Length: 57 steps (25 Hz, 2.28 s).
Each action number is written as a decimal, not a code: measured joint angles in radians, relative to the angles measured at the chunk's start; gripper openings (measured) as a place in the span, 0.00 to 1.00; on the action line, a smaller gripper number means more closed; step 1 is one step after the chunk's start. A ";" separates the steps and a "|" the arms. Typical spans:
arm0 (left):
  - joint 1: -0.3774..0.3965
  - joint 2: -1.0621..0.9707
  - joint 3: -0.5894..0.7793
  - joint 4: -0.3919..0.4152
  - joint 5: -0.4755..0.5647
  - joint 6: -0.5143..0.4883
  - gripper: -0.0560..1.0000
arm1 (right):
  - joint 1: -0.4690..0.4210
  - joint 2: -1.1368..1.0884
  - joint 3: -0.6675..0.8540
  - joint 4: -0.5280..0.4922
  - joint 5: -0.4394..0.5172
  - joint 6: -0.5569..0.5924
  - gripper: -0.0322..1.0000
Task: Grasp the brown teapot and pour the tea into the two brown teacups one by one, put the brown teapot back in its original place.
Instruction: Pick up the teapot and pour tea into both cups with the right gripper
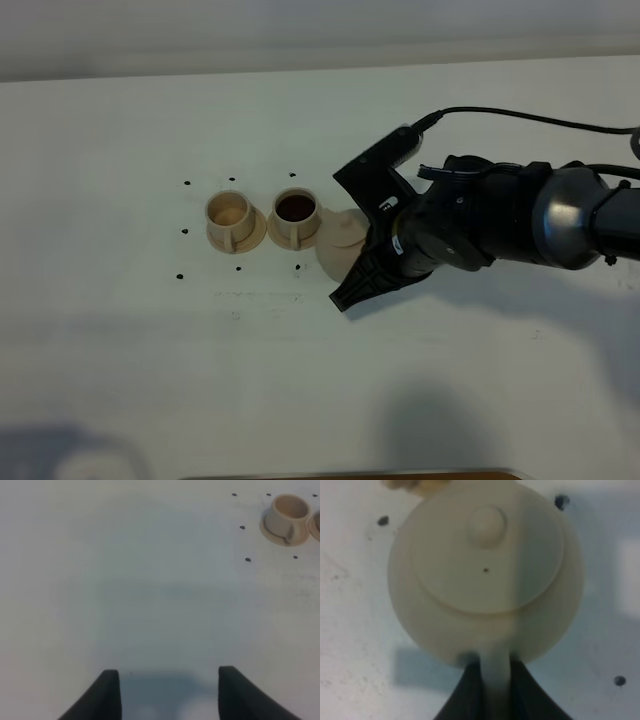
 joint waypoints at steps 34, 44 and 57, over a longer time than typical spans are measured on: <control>0.000 0.000 0.000 0.000 0.000 0.000 0.53 | 0.175 -0.018 -0.152 -0.444 0.129 0.034 0.11; 0.000 0.000 0.000 0.000 0.000 0.000 0.53 | 0.194 0.040 -0.165 -0.598 0.114 0.035 0.11; 0.000 0.000 0.000 0.000 0.000 0.000 0.53 | 0.194 0.043 -0.165 -0.724 0.111 0.032 0.11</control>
